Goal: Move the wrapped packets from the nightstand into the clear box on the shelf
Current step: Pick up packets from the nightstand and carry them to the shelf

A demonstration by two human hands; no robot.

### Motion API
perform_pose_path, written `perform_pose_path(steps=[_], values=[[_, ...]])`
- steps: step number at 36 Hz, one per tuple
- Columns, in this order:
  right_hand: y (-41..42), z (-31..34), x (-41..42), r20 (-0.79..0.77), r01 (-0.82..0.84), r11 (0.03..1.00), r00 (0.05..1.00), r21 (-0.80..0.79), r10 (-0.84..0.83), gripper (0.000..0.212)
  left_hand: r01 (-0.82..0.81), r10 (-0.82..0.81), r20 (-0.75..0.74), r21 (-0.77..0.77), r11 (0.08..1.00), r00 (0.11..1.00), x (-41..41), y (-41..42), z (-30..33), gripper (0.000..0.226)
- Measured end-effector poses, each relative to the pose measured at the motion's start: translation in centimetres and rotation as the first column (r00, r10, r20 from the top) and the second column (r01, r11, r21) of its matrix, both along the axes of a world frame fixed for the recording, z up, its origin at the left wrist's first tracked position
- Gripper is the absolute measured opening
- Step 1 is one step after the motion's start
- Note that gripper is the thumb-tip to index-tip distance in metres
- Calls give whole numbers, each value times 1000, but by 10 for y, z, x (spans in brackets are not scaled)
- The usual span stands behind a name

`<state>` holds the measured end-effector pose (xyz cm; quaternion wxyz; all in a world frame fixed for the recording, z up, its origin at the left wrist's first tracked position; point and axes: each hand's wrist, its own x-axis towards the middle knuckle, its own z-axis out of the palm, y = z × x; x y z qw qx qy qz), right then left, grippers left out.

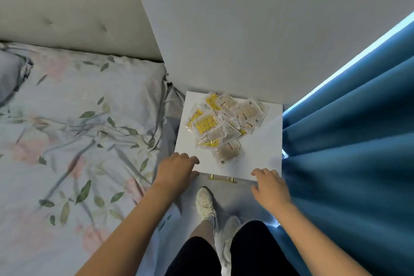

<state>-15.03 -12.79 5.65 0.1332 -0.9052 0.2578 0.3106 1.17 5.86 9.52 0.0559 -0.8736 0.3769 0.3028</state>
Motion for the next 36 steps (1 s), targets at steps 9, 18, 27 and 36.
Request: perform_pose_path(steps=[9,18,27,36], values=[[-4,-123,101,68,-284,958,958,49,280,53,-197,192,-162,-17,980,968,21,-16,-94,43],[-15,-204,114,201,-413,903,880,-120,430,80,-628,593,-225,-149,763,773,29,17,-152,30],[-31,-211,112,38,-374,926,926,-40,376,75,-813,697,-456,-116,570,554,21,-23,-182,22],[-31,-177,131,169,216,792,913,571,-371,33,-882,642,-714,73,466,280,9,-61,-193,70]])
